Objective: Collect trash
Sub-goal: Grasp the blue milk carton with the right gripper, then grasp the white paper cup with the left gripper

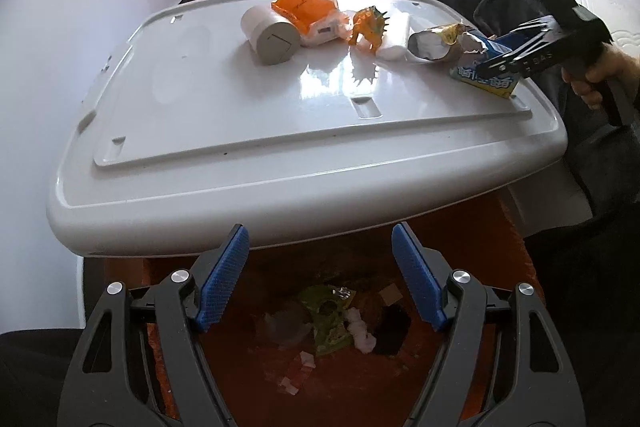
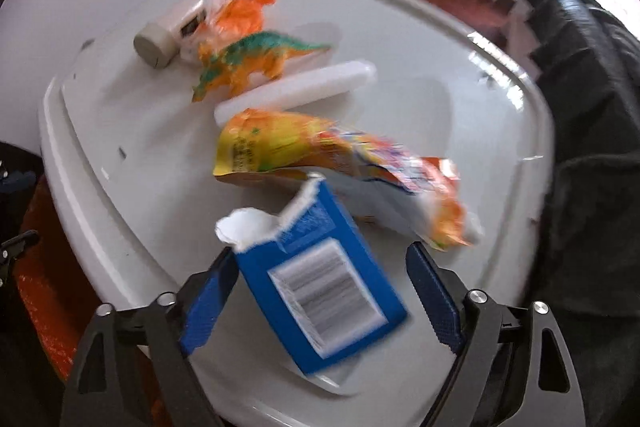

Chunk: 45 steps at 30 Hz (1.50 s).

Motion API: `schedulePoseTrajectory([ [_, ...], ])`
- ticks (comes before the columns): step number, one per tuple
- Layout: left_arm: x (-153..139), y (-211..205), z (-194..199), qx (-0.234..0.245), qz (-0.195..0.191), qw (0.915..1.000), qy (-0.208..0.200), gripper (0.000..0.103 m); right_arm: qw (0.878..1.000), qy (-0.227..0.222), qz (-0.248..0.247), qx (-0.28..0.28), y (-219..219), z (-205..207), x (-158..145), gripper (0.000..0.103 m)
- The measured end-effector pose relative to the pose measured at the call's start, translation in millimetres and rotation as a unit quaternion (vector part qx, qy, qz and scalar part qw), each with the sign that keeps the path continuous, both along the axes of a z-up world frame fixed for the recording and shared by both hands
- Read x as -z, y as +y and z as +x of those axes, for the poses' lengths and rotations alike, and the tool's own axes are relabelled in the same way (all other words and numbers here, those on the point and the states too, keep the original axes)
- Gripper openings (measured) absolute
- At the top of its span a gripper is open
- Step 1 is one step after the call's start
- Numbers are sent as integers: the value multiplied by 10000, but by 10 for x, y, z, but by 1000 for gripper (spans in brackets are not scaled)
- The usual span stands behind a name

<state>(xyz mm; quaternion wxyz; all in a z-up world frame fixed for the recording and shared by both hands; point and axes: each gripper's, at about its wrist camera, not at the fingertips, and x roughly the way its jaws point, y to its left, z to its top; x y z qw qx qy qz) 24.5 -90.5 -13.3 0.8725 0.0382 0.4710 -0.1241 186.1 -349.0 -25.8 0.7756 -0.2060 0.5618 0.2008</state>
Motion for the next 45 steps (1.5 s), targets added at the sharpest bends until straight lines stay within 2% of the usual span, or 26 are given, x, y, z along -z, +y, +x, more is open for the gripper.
schedulePoseTrajectory([
  [1, -5, -10, -3, 12, 21, 10000, -25, 72, 9999, 105, -77, 9, 36, 11, 40, 60],
  [3, -18, -30, -13, 34, 57, 9999, -86, 72, 9995, 253, -108, 159, 96, -9, 92, 56],
  [7, -54, -11, -48, 22, 39, 9999, -148, 72, 9973, 214, -46, 702, 132, -132, 87, 56],
  [13, -112, 72, -112, -84, -24, 9996, -268, 72, 9849, 22, 481, 1661, 182, -590, 44, 55],
  [15, -114, 115, -121, -126, -73, 9996, -241, 72, 9750, -114, 860, 2048, 196, -758, -40, 55],
  [18, -124, 181, -91, -236, -149, 9995, -128, 72, 9498, -461, 1734, 2562, 183, -1012, -277, 55],
  [20, -164, 214, -37, -310, -263, 9992, -52, 72, 9353, -706, 2139, 2728, 194, -1085, -410, 55],
  [23, -306, 217, 180, -413, -451, 9981, -31, 72, 9182, -1120, 2466, 2891, 154, -1079, -520, 55],
  [26, -446, 151, 631, -694, -326, 9970, -94, 72, 9119, -1230, 2406, 3090, 57, -956, -518, 55],
  [30, -494, 112, 1242, -1060, -286, 9939, -138, 72, 9044, -1281, 2400, 3287, 11, -789, -556, 55],
  [33, -457, 81, 1643, -1232, -267, 9919, -130, 72, 9023, -1376, 2427, 3286, -11, -758, -606, 56],
  [38, -320, -21, 2080, -1269, -305, 9914, 9, 72, 9026, -1424, 2474, 3223, -34, -762, -653, 56],
  [45, -52, -10, 2338, -1622, 182, 9863, 256, 72, 8956, -1114, 2698, 3356, -110, -733, -573, 56],
])
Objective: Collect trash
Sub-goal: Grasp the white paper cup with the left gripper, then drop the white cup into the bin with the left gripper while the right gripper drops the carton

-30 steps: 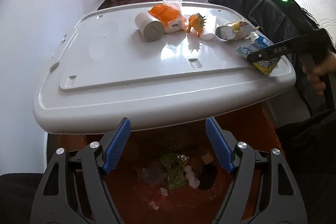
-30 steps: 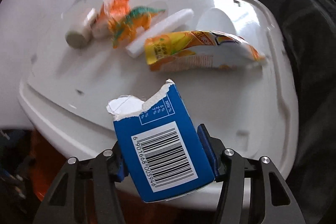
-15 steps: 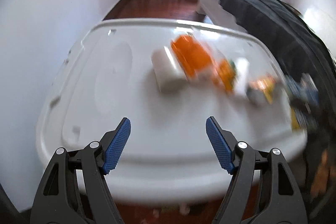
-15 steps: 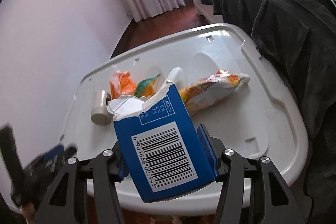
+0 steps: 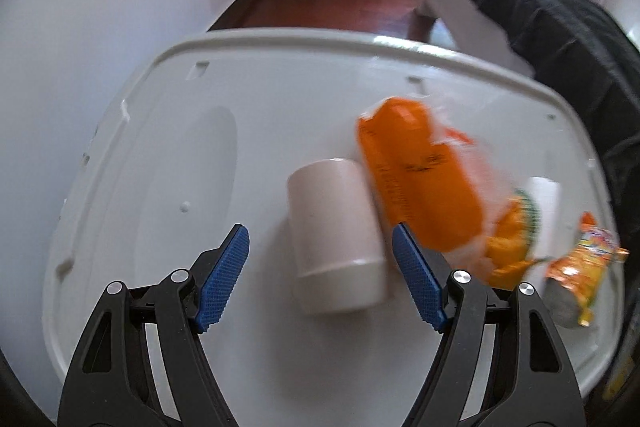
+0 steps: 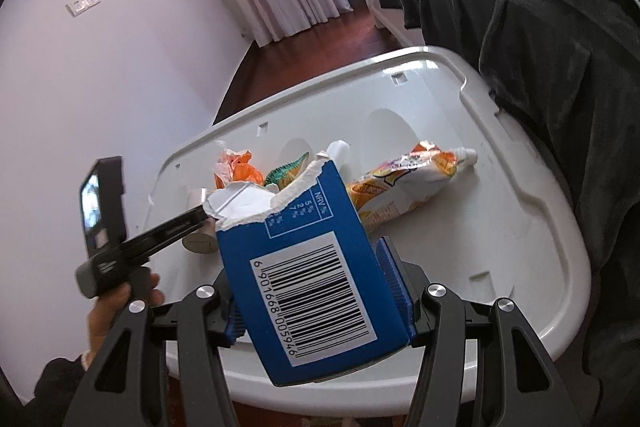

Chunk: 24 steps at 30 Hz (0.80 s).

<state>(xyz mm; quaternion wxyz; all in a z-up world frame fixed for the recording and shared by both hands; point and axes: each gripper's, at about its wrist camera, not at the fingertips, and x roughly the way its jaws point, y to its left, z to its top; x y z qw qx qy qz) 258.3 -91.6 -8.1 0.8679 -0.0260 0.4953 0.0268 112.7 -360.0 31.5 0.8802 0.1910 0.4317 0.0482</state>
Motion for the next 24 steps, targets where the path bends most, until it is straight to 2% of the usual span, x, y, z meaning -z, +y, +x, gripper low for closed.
schedulePoseTrajectory([
  [4, 124, 3, 163, -38, 189, 9998, 111, 72, 10000, 29, 67, -37, 38, 6, 14, 56],
  [7, 223, 30, 263, -51, 191, 9995, 229, 72, 10000, 22, 13, -88, 94, 19, 20, 56],
  [8, 221, 18, 262, 3, 311, 9995, 107, 60, 9999, 38, 1, -93, 108, 27, 28, 56],
  [10, 229, -34, 252, 203, 616, 9979, -16, 48, 10000, 68, 14, -70, 117, 36, 43, 56],
  [15, 239, -1, 132, 386, 794, 9955, -341, 48, 9999, 148, 42, -73, 153, 81, 91, 56],
  [19, 191, 41, -78, 375, 825, 9951, -385, 48, 9997, 133, -143, -146, 240, 116, 105, 56],
  [24, -151, 44, -545, 642, 855, 9912, -780, 48, 9996, 88, -202, -176, 288, 126, 101, 56],
])
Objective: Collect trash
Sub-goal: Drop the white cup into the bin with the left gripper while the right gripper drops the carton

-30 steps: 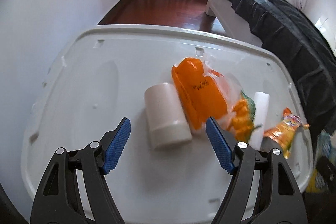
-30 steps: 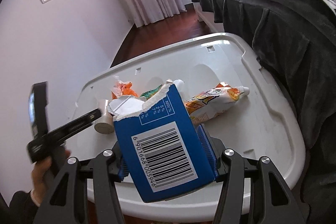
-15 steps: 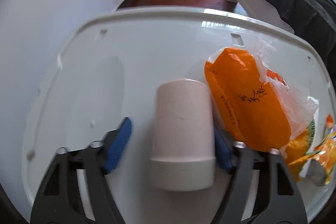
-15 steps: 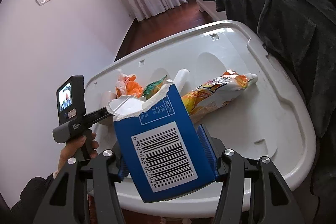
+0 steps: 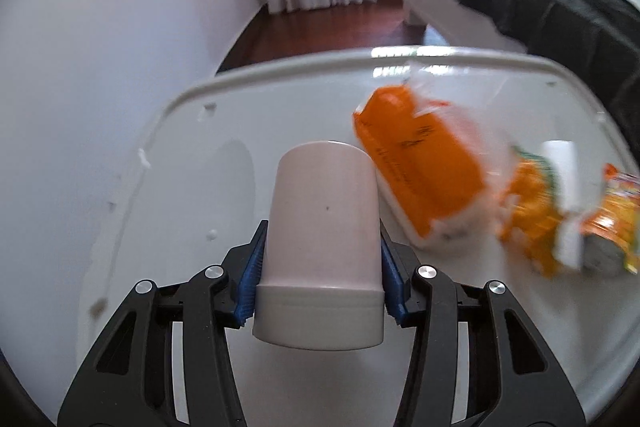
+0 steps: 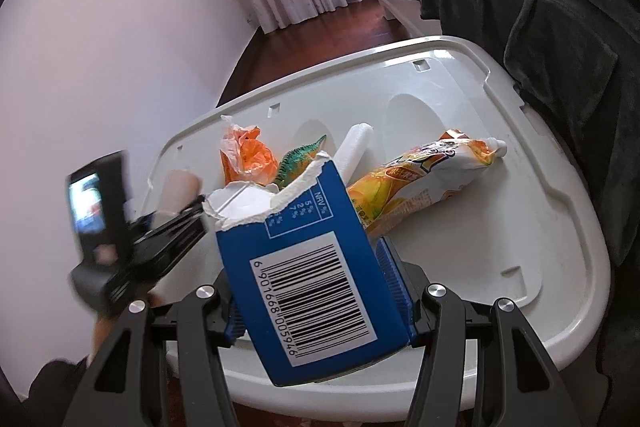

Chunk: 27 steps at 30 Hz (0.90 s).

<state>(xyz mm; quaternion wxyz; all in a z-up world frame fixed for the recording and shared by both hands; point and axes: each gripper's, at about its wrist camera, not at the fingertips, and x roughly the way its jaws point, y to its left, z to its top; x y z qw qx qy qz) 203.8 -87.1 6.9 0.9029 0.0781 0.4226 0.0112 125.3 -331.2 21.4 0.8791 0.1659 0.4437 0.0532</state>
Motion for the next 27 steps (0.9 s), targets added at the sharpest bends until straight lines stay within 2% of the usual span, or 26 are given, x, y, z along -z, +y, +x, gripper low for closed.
schedulePoseTrajectory([
  [6, -397, -43, -651, 252, 29, 9993, -275, 48, 10000, -49, -84, -17, 30, -40, 15, 56],
  [15, -595, -43, -1452, 425, -140, 9985, -312, 48, 9979, -374, -379, -363, 175, -351, 31, 56],
  [22, -446, 29, -2047, 537, -263, 9981, -121, 48, 9923, -797, -601, -739, 383, -913, 11, 56],
  [27, -152, 110, -2345, 538, -427, 9973, 252, 48, 9932, -555, -610, -820, 519, -1382, 262, 56],
])
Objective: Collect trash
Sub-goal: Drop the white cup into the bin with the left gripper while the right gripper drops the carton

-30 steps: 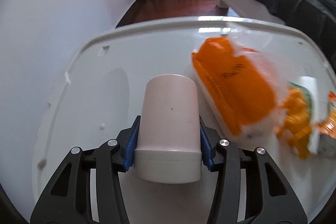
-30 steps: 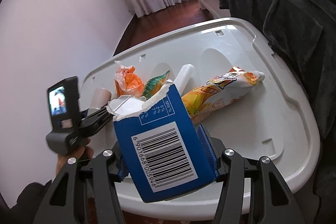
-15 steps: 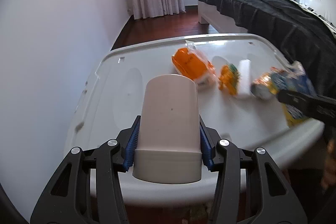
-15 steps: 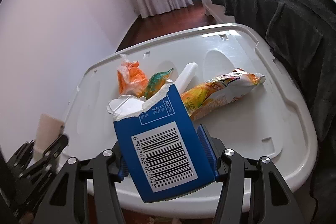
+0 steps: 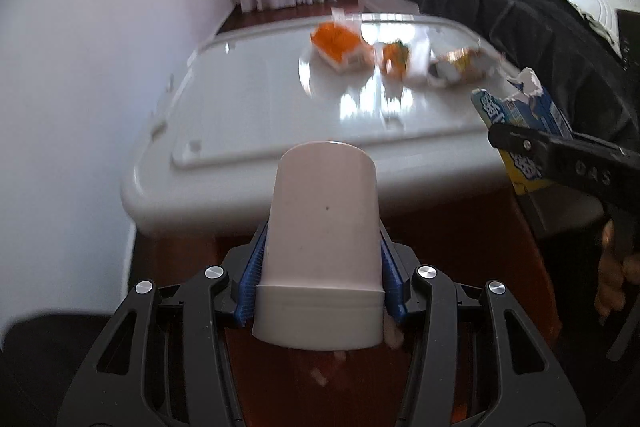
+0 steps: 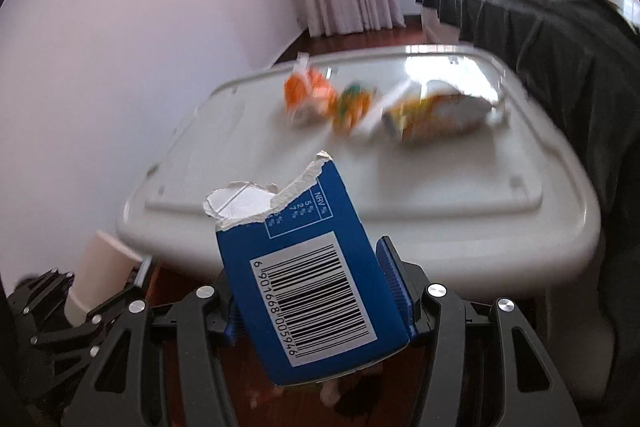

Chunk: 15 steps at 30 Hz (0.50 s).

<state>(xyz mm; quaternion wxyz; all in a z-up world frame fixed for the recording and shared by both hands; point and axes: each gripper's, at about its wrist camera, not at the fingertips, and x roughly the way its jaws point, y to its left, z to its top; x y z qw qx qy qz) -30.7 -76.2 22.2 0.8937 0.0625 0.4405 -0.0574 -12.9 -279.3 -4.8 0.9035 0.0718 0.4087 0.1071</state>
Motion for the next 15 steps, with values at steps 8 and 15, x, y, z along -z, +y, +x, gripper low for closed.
schedulePoseTrajectory([
  [8, 471, 91, -187, 10, -45, 9974, 713, 48, 9980, 625, -47, 35, 110, -402, 386, 56],
  [15, 783, 76, -162, 21, -24, 9916, 1294, 48, 9910, 1303, -319, 38, 233, -472, 719, 56],
])
